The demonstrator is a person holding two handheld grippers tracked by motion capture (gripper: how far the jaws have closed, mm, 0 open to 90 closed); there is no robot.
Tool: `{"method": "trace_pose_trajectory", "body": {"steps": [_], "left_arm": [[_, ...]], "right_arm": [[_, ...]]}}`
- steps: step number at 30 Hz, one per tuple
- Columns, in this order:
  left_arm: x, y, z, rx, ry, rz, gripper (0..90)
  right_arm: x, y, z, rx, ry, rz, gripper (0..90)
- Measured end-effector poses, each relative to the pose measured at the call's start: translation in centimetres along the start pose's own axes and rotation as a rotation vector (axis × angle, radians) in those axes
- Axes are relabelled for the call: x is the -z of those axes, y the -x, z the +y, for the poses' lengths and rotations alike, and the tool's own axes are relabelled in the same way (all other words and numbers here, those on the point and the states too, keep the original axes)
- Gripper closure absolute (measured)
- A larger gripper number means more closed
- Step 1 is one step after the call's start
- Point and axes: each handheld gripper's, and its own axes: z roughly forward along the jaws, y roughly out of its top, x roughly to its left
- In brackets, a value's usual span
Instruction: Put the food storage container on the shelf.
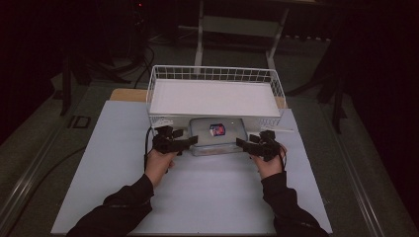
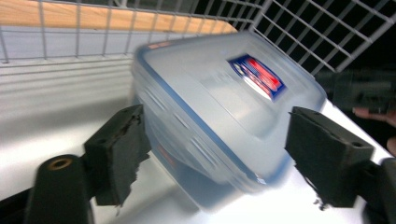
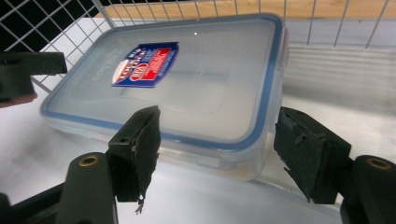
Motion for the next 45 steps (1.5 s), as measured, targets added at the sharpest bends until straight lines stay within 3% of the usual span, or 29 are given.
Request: {"method": "trace_pose_trajectory", "body": {"steps": [7, 8, 10, 11, 13, 14, 18, 23, 33, 36, 41, 45], "left_arm": [[1.7, 1.4, -1.0, -0.034, -0.025, -0.055, 14.7], [1.8, 1.7, -1.2, -0.048, -0.029, -0.056, 10.2], [2.3, 2.2, -1.7, -0.090, -0.020, -0.013, 1.2], [2.6, 2.3, -1.9, -0.095, -0.008, -0.009, 1.2], [2.6, 2.3, -1.9, -0.095, -0.008, -0.009, 0.4], [3.1, 2.7, -2.4, -0.095, -0.002, -0.009, 0.0], [3.5, 2.9, -2.9, -0.095, -0.004, -0.010, 0.0], [3.4, 2.9, -3.1, -0.095, 0.000, -0.016, 0.0], [3.6, 2.8, -3.3, -0.115, 0.034, 0.004, 0.0], [3.6, 2.5, -3.3, -0.111, 0.034, 0.004, 0.0], [3.5, 2.5, -3.4, -0.128, 0.031, 0.019, 0.0], [3.3, 2.5, -3.4, -0.132, 0.030, 0.017, 0.0]], "right_arm": [[1.1, -1.5, -0.6, 0.028, 0.027, 0.033, 40.3], [1.2, -2.2, -0.9, 0.044, 0.021, 0.053, 46.1], [1.1, -2.6, -1.3, 0.051, 0.011, 0.074, 52.1], [1.0, -2.8, -1.5, 0.051, 0.006, 0.091, 58.3], [0.9, -2.9, -1.7, 0.053, 0.002, 0.108, 58.3], [0.6, -3.2, -2.1, 0.062, -0.015, 0.127, 72.9], [-0.3, -3.6, -2.6, 0.093, -0.065, 0.148, 88.4], [-2.0, -4.1, -3.0, 0.117, -0.099, 0.138, 89.8], [-4.7, -4.5, -2.2, 0.090, -0.096, 0.123, 89.8], [-5.3, -4.8, -2.0, 0.104, -0.090, 0.119, 89.8], [-6.4, -4.7, -1.5, 0.072, -0.082, 0.122, 89.7], [-7.2, -4.8, -1.1, 0.083, -0.075, 0.117, 89.7]]}}
